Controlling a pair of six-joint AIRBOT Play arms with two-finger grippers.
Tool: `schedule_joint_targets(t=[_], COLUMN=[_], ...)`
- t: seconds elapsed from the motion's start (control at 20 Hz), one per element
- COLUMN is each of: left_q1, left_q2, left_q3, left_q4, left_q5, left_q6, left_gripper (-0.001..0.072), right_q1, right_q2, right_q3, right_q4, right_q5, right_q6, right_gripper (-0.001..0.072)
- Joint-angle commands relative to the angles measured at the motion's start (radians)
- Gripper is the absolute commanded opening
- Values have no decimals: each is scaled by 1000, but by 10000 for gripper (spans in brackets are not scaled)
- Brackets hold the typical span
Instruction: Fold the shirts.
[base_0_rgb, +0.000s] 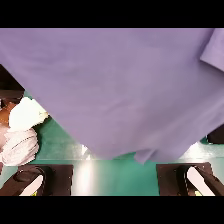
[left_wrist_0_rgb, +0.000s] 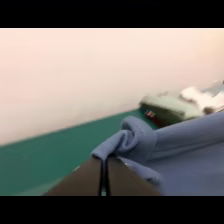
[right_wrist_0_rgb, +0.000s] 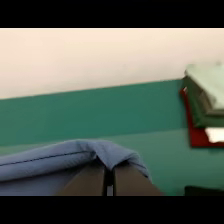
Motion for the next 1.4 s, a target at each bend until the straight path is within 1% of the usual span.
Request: schedule_joint_targets(t=[0.0,0.1,0.15,0.25,0.35,0.45,0.55,0.7,0.75,0.8,0.85,0.9,0.95,1.05,1.15,1.2,1.3,1.35], left_q1=[1,1,1,1,1,1,2,2,2,2,2,2,2,2,2,2,2,2], left_q2=[-76,-172,-228,-351,-480,-586,-666,-722,-722,-722,-722,-721,-721,-721,-713,-699,-679,-674], left_q3=[-164,-292,-353,-429,-446,-446,-445,-444,-444,-438,-427,-412,-391,-336,-282,-275,-277,-289], left_q4=[109,63,36,23,19,13,25,41,42,44,55,74,101,198,293,325,342,346], left_q5=[-11,-7,-5,25,80,127,181,269,294,307,309,296,272,193,80,35,-76,-133], left_q6=[-34,-33,-21,23,77,83,79,79,80,80,80,79,79,79,75,68,68,55], left_gripper=[25,25,25,25,25,25,25,26,26,31,239,464,500,501,500,500,499,499], right_q1=[8,79,127,241,344,429,483,515,517,516,516,512,507,498,489,480,479,478], right_q2=[-98,-180,-224,-308,-388,-470,-554,-650,-677,-702,-723,-733,-735,-733,-716,-701,-655,-629], right_q3=[-125,-195,-229,-291,-337,-356,-355,-355,-349,-333,-310,-289,-266,-202,-137,-119,-111,-111], right_q4=[49,38,5,-132,-277,-394,-410,-393,-393,-389,-377,-364,-357,-350,-349,-342,-341,-341], right_q5=[-14,-31,-56,-130,-208,-268,-321,-365,-363,-348,-324,-308,-292,-248,-171,-138,-75,-42], right_q6=[-19,-37,-43,-42,-36,-3,4,33,55,58,57,57,57,55,50,28,-5,-27], right_gripper=[16,17,17,17,17,17,18,22,38,207,415,457,455,452,451,450,448,448])
